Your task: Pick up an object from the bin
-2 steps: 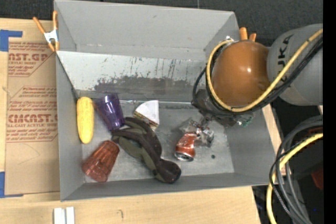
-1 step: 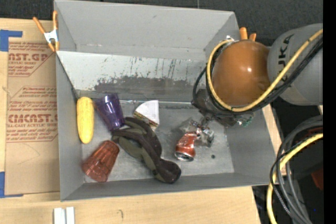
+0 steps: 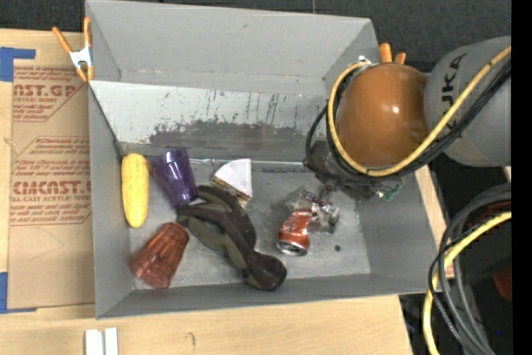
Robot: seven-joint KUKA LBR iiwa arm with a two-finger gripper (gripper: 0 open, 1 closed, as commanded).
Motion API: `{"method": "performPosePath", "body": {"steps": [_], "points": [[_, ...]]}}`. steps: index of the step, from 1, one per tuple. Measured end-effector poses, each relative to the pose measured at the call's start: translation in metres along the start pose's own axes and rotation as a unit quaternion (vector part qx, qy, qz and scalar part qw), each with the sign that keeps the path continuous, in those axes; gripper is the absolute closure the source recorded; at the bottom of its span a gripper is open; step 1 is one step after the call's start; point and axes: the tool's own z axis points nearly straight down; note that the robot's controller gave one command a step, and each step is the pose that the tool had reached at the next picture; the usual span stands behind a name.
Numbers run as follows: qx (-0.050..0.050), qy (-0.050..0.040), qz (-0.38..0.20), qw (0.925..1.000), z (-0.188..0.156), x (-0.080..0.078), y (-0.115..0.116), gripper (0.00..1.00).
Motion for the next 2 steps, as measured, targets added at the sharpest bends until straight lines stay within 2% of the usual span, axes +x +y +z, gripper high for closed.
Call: {"method": "performPosePath", "body": {"steps": [2], "points": [[0.0,0.0005,0.0,1.0,-0.0077,-0.0002,0.0004,1.0]]}}
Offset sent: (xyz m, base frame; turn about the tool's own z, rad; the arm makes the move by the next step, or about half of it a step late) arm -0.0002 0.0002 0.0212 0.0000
